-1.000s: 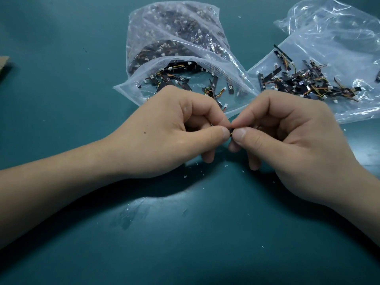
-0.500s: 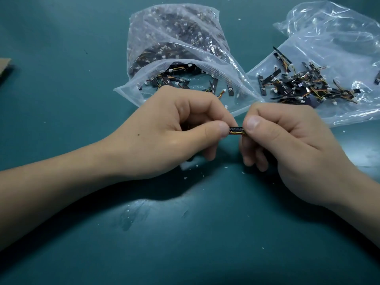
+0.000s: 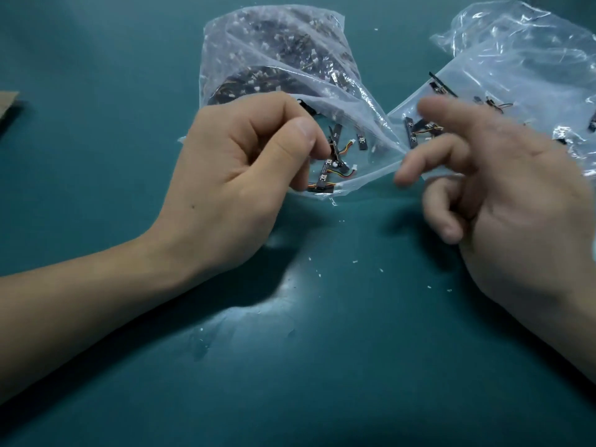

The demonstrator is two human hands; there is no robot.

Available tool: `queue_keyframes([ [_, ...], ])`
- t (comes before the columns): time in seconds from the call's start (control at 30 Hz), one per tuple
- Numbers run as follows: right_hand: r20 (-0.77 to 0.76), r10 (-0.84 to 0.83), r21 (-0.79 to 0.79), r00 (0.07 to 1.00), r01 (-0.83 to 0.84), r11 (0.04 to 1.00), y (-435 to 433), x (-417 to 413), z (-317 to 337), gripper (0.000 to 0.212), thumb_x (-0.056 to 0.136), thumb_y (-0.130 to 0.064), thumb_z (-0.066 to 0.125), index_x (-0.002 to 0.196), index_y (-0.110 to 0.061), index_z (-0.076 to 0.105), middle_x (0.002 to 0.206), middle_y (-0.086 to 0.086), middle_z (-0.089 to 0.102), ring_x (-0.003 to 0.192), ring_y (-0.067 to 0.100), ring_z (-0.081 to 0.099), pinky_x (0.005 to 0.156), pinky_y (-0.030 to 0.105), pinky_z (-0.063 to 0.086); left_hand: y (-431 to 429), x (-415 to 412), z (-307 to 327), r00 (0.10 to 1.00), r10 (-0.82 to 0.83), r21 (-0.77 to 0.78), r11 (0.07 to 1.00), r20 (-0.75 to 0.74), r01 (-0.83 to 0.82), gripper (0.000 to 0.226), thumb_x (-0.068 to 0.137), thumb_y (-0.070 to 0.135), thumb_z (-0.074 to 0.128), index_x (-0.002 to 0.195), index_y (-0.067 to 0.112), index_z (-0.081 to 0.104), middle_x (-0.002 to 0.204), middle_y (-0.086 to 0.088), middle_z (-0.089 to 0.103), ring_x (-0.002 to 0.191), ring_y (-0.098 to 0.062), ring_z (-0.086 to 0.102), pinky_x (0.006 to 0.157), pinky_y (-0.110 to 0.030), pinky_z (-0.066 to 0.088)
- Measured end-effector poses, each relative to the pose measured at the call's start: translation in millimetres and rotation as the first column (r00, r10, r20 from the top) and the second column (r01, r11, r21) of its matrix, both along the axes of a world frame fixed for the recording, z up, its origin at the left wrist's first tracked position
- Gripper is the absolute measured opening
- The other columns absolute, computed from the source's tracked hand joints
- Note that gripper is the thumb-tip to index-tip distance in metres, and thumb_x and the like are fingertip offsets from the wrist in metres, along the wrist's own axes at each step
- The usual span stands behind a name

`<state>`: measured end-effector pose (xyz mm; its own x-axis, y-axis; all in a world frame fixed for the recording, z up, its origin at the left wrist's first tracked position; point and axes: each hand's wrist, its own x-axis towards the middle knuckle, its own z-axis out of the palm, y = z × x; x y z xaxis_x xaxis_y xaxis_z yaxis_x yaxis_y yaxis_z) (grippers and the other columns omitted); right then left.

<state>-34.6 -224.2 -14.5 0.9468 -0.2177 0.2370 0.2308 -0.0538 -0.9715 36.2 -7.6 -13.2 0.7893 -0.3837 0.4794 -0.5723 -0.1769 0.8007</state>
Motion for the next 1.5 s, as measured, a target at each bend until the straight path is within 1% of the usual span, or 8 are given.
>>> queue_keyframes([
  [0.13,-0.024,0.144,-0.19,0.989,-0.146,0.971,8,-7,-4,0.029,0.106,-0.02,0.046,0.105,-0.018,0.075,0.061,0.009,0.066,0.039,0.014,0.04,0.041,0.018,0.033,-4,-2,-2,0.983,0.058,0.412,0.902,0.177,-0.127,0.024,0.092,0.025,0.047,0.1,0.026,0.07,0.107,0.012,0.066,0.11,-0.011,0.058,0.105,-0.033,0.035],
  [0.23,-0.037,0.214,-0.398,0.976,-0.211,0.893,10,-12,-4,0.024,0.103,-0.028,0.052,0.1,-0.023,0.075,0.06,0.0,0.067,0.044,0.008,0.047,0.048,0.015,0.038,-6,-5,-6,0.967,0.088,0.702,0.672,0.238,-0.234,0.039,0.085,0.031,0.04,0.119,0.035,0.059,0.132,0.013,0.056,0.128,-0.02,0.044,0.107,-0.035,0.02],
  [0.43,-0.062,0.235,-0.497,0.97,-0.234,0.836,11,-11,-3,0.017,0.102,-0.028,0.058,0.1,-0.025,0.074,0.061,-0.006,0.066,0.047,0.007,0.056,0.052,0.011,0.039,-4,-1,-5,0.96,0.087,0.659,0.711,0.265,-0.246,0.017,0.094,0.031,0.05,0.108,0.034,0.059,0.112,0.009,0.057,0.107,-0.025,0.049,0.096,-0.04,0.033],
  [0.57,-0.025,0.222,-0.48,0.975,-0.207,0.852,11,-12,-2,0.015,0.102,-0.022,0.059,0.099,-0.022,0.074,0.06,-0.005,0.065,0.047,0.007,0.056,0.052,0.011,0.039,-5,-3,-4,0.956,0.012,0.698,0.681,0.292,-0.222,0.037,0.096,0.04,0.048,0.132,0.038,0.058,0.107,0.009,0.057,0.103,-0.025,0.049,0.093,-0.043,0.036],
  [1.07,0.109,0.158,-0.434,0.981,-0.095,0.896,12,-14,-1,0.019,0.099,-0.025,0.055,0.097,-0.023,0.073,0.057,-0.002,0.062,0.043,0.008,0.052,0.048,0.013,0.038,-4,-1,-7,0.936,-0.001,0.694,0.671,0.353,-0.261,0.027,0.09,0.015,0.049,0.098,0.037,0.063,0.098,0.012,0.062,0.09,-0.024,0.054,0.08,-0.035,0.03],
  [1.2,0.103,0.156,-0.427,0.982,-0.098,0.899,12,-14,0,0.019,0.099,-0.025,0.055,0.097,-0.024,0.074,0.057,-0.001,0.062,0.043,0.01,0.052,0.047,0.014,0.038,-4,-6,-5,0.903,-0.021,0.7,0.639,0.429,-0.318,0.018,0.096,0.031,0.047,0.097,0.034,0.065,0.097,0.011,0.063,0.089,-0.025,0.056,0.083,-0.039,0.035],
  [1.33,0.091,0.153,-0.426,0.984,-0.1,0.899,13,-13,0,0.019,0.099,-0.023,0.055,0.097,-0.021,0.073,0.057,0.0,0.062,0.043,0.009,0.053,0.049,0.013,0.038,-3,-3,-3,0.92,-0.024,0.67,0.692,0.392,-0.268,0.023,0.095,0.047,0.051,0.096,0.033,0.069,0.099,0.014,0.067,0.095,-0.023,0.056,0.088,-0.04,0.038],
  [1.5,0.084,0.154,-0.425,0.984,-0.105,0.899,12,-14,0,0.018,0.1,-0.023,0.055,0.097,-0.022,0.073,0.058,-0.001,0.063,0.043,0.01,0.053,0.048,0.013,0.038,0,4,-7,0.93,0.011,0.597,0.764,0.367,-0.245,0.015,0.094,0.027,0.063,0.107,0.034,0.064,0.094,0.021,0.066,0.092,-0.019,0.054,0.086,-0.036,0.036],
])
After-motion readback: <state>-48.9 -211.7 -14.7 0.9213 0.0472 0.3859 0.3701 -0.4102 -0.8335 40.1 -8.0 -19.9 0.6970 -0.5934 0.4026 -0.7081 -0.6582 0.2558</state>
